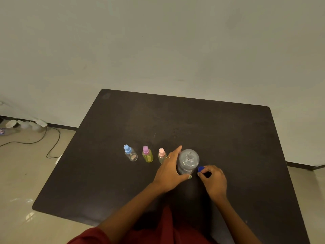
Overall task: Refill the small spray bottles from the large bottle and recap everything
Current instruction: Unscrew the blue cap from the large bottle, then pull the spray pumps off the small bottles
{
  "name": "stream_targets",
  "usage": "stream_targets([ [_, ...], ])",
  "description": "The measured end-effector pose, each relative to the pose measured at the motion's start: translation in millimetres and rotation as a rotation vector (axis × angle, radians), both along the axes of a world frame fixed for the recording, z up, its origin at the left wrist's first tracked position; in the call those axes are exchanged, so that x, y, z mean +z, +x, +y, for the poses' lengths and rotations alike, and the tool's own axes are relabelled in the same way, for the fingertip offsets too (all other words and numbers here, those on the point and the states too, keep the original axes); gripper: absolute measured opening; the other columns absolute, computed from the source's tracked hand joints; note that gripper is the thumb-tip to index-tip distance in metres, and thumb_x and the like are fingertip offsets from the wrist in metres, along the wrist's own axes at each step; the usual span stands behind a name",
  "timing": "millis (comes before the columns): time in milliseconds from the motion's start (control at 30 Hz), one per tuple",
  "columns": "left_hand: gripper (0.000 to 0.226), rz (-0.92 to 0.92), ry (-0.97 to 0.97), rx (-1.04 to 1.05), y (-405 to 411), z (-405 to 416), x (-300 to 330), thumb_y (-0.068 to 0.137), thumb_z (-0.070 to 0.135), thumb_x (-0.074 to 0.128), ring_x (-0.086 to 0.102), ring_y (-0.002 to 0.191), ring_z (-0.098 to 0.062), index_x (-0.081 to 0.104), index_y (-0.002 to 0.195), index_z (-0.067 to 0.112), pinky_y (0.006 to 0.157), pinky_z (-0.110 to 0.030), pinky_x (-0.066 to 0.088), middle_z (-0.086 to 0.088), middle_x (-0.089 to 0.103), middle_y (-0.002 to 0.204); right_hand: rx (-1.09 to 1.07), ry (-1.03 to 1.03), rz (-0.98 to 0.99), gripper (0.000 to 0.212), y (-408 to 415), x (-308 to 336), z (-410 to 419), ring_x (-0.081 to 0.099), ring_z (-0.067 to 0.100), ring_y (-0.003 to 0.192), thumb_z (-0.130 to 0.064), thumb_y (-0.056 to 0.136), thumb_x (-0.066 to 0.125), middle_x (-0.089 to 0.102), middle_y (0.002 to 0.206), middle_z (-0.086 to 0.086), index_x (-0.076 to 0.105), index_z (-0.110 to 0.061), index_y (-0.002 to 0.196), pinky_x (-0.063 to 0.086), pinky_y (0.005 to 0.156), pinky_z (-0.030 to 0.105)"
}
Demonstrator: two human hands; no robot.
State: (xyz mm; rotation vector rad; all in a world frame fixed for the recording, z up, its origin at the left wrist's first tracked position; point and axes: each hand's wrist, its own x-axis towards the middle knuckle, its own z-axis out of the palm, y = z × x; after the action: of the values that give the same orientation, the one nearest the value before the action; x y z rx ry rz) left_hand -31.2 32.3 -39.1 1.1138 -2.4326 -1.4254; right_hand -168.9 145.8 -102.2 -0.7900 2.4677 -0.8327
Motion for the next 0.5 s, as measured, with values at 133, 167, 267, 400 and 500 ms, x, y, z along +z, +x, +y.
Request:
stream_targets([
  [133,0.097,-0.028,-0.021,0.013,4.6,1.3,-0.7,0.072,0.031,0.077,0.029,0.136,-0.011,0.015,0.147,0.026,0.106,-0.029,0.031,0.007,0.031,0.149,0.004,-0.032,-0.026,0.018,-1.2,-0.1,0.8,0.053,0.007,0.088,-0.017,0.075,0.077,0.054,0.096,-0.01,0.061,-0.02,0.08,0.04,0.07,0.021],
  [167,0.095,-0.04,-0.035,0.013,6.0,1.3,-0.6,0.073,0.032,0.076,0.029,0.137,-0.012,0.016,0.146,0.026,0.107,-0.031,0.031,0.006,0.029,0.15,0.01,-0.051,-0.041,0.018,-2.5,1.3,0.5,0.054,0.007,0.087,-0.016,0.074,0.077,0.053,0.098,-0.01,0.06,-0.02,0.08,0.041,0.071,0.021],
  [267,0.089,-0.08,-0.071,0.008,14.4,2.6,2.9,0.074,0.036,0.075,0.029,0.137,-0.014,0.02,0.144,0.028,0.108,-0.035,0.033,0.006,0.026,0.151,-0.03,-0.152,-0.081,0.014,-5.3,11.2,0.2,0.058,0.008,0.088,-0.016,0.077,0.074,0.055,0.102,-0.009,0.062,-0.023,0.077,0.048,0.076,0.027],
  [400,0.07,-0.06,-0.048,0.024,37.8,5.4,2.4,0.077,0.037,0.072,0.038,0.129,-0.009,0.036,0.137,0.031,0.103,-0.028,0.038,0.008,0.037,0.143,-0.19,-0.369,-0.158,0.01,-7.4,44.6,-3.8,0.06,0.012,0.082,-0.005,0.083,0.064,0.062,0.092,0.003,0.065,-0.014,0.079,0.051,0.081,0.037],
  [500,0.052,-0.059,0.02,0.097,56.7,4.4,-4.2,0.08,0.035,0.07,0.047,0.12,-0.008,0.048,0.127,0.032,0.096,-0.022,0.041,0.008,0.048,0.133,-0.167,-0.478,-0.162,0.013,-6.6,78.0,-16.2,0.062,0.013,0.078,-0.004,0.085,0.061,0.065,0.083,0.003,0.065,-0.015,0.079,0.051,0.074,0.025],
])
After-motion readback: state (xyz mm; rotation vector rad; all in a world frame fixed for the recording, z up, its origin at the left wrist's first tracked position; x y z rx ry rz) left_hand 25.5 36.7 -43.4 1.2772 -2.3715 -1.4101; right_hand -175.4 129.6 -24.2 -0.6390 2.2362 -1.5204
